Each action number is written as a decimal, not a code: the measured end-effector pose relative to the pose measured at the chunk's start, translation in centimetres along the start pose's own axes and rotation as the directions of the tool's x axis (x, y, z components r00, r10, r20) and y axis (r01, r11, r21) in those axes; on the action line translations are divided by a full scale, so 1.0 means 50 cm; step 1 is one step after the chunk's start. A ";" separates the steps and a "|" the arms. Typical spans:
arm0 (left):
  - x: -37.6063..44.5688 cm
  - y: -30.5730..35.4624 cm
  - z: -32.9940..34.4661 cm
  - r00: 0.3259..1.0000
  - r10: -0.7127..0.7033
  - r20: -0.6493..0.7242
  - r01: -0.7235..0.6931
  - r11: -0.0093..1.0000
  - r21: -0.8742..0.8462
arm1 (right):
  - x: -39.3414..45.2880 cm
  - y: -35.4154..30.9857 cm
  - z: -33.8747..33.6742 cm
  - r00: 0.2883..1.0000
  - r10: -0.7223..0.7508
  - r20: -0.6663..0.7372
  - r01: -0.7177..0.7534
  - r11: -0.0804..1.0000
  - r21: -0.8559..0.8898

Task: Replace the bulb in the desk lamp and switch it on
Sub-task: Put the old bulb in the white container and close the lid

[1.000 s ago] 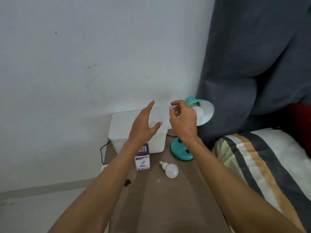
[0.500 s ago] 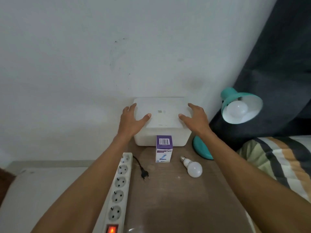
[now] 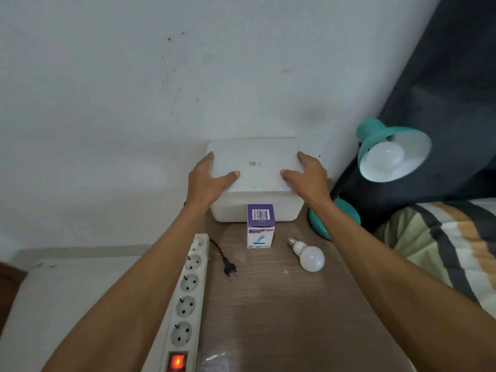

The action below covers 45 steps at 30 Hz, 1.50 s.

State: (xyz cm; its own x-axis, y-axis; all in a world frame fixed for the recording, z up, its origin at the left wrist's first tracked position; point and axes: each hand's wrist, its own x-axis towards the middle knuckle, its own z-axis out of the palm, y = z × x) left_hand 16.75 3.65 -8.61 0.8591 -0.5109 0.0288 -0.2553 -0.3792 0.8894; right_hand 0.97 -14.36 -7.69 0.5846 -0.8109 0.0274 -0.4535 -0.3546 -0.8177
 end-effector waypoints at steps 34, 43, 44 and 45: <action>-0.553 -0.092 -0.020 0.998 0.018 -0.065 -0.008 0.989 0.150 | -0.532 0.139 -0.056 0.988 0.011 -0.153 -0.025 0.995 -0.092; -0.674 -0.200 0.032 0.993 -0.092 0.069 0.075 0.971 0.225 | -0.646 0.264 -0.033 0.991 0.129 -0.028 -0.132 0.965 -0.227; -0.675 -0.205 0.034 0.993 -0.094 0.069 0.075 0.969 0.237 | -0.648 0.270 -0.029 0.990 0.137 -0.024 -0.138 0.958 -0.250; -0.673 -0.206 0.038 0.994 -0.090 0.065 0.071 0.966 0.247 | -0.646 0.274 -0.026 0.990 0.136 -0.027 -0.138 0.954 -0.265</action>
State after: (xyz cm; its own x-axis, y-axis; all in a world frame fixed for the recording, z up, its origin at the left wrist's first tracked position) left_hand -10.39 23.30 -19.61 0.8481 -0.5236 -0.0807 -0.2952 -0.5936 0.7486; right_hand -25.00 6.39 -19.03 0.4990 -0.8639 -0.0685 -0.6918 -0.3495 -0.6319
